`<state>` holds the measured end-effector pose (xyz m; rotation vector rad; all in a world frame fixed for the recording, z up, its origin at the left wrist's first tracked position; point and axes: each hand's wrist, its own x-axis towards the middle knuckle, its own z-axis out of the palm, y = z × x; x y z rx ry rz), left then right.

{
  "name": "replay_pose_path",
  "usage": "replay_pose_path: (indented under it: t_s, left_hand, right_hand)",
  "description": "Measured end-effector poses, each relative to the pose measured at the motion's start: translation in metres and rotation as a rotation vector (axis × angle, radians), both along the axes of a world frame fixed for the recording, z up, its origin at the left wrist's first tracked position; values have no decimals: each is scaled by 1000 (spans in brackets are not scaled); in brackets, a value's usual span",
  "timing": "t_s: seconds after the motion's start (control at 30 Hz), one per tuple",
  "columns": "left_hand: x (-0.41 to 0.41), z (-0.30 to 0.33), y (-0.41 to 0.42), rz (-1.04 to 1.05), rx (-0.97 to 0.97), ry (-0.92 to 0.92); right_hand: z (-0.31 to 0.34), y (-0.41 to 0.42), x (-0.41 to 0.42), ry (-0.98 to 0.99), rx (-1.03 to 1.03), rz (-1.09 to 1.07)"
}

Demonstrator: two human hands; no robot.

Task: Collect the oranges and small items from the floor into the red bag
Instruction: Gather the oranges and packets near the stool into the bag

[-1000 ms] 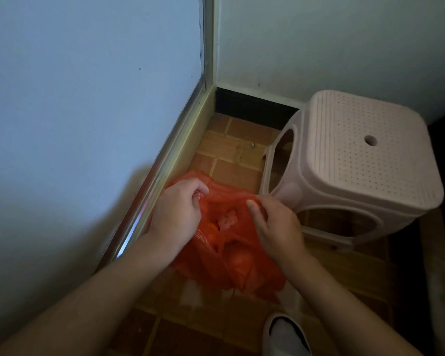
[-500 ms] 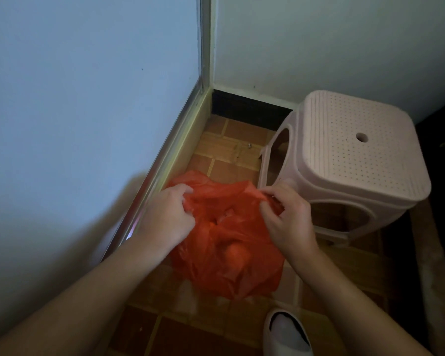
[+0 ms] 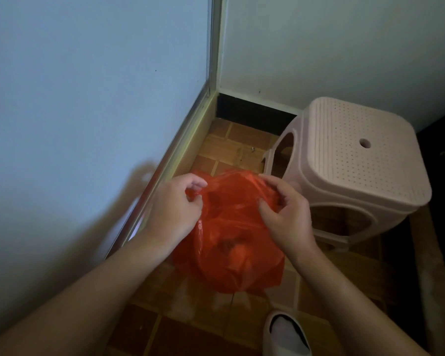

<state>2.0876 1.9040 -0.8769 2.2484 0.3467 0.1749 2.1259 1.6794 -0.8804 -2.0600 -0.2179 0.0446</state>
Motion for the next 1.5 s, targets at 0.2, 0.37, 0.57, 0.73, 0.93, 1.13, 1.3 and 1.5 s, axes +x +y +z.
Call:
replay_pose_path:
  t_s: [0.2,0.37,0.57,0.73,0.93,1.13,1.3,1.5]
  left_hand:
    - [1,-6,7,53,-39,16]
    - [0,-13,5,34,-36,397]
    - [-7,-33,12,-164,149,865]
    - [-6,-42,32,-25,168,654]
    - [0,-38,39,80,94,397]
    - [8,-20,31,187,-215,189]
    - [11,-16,33,192,-184,126]
    - [9,-14,26,-192,-131,625]
  right_hand:
    - [-12,23,-12,-89,-90,159]
    - [-27,35,-14,-72,-116,201]
    - [-33,40,-8,-2,-166,209]
    - [-35,40,-7,33,-199,195]
    - [-37,39,-1,64,-141,168]
    - [-32,40,3,86,-21,155]
    - [-25,43,10,44,5,130]
    - [-24,47,12,47,48,115]
